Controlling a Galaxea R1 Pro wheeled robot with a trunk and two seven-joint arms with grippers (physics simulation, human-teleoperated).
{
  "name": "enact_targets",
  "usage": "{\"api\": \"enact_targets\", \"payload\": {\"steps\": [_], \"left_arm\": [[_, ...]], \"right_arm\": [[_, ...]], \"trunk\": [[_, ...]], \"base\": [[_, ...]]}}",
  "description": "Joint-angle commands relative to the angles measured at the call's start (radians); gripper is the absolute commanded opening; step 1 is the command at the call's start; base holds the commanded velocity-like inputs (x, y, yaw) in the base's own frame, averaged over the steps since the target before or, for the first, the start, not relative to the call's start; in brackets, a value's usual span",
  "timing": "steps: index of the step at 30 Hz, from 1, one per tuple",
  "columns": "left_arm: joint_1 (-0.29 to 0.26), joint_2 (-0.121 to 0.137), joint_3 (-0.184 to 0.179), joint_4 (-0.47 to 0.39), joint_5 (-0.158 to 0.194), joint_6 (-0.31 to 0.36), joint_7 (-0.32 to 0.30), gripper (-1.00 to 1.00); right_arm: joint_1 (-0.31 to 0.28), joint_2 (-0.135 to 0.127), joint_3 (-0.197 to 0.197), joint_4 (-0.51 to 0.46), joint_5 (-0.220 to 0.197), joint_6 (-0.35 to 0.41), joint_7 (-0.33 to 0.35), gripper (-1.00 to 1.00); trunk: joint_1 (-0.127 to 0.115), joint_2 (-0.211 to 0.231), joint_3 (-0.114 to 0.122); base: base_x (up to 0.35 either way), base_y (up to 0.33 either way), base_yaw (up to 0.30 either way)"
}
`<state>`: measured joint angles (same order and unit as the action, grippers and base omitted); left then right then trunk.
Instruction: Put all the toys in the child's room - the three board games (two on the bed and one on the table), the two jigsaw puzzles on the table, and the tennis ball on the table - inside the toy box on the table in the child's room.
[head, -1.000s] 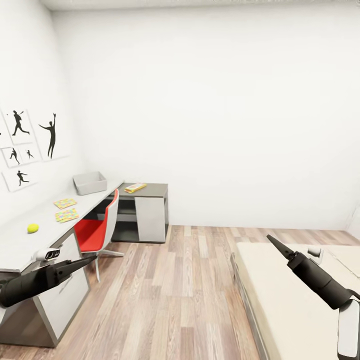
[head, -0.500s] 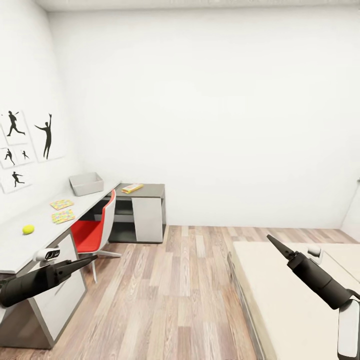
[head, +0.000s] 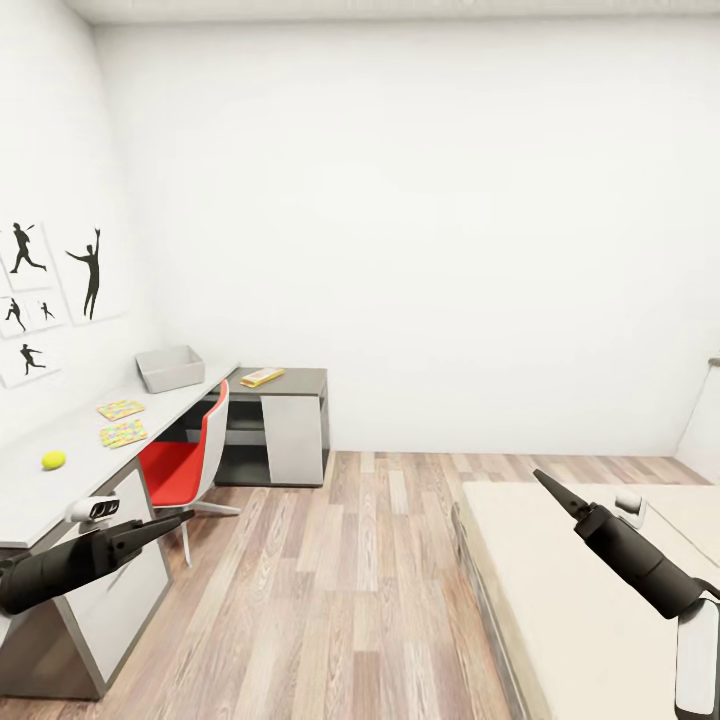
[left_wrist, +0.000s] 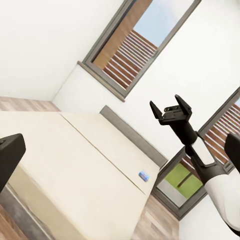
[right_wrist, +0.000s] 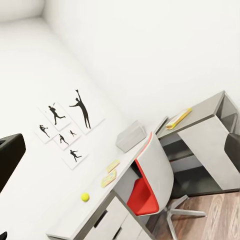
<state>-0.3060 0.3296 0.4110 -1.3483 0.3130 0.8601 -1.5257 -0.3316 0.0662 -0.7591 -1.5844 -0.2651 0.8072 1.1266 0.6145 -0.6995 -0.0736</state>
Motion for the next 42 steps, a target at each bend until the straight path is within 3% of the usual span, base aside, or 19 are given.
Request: {"api": "enact_targets", "payload": {"steps": [1,13,42], "left_arm": [[-0.001,0.0,0.0,0.0,0.0,0.01,-0.004,1.0],[-0.001,0.0,-0.001,0.0,0.0,0.011,-0.002,1.0],[-0.001,0.0,-0.001,0.0,0.0,0.011,-0.002,1.0]], "right_arm": [[-0.001,0.001,-0.002,0.0,-0.002,0.006,0.002,1.0],[-0.001,0.0,0.011,0.0,-0.002,0.005,0.001,1.0],[-0.001,0.0,0.012,0.0,-0.002,0.005,0.001,1.0]], "trunk": [[0.0,-0.002,-0.002],[0.0,-0.002,-0.002],[0.0,-0.002,-0.002]], "base": [[-0.005,0.0,-0.001],[-0.001,-0.057,0.0],[0.0,-0.293,0.0]]}}
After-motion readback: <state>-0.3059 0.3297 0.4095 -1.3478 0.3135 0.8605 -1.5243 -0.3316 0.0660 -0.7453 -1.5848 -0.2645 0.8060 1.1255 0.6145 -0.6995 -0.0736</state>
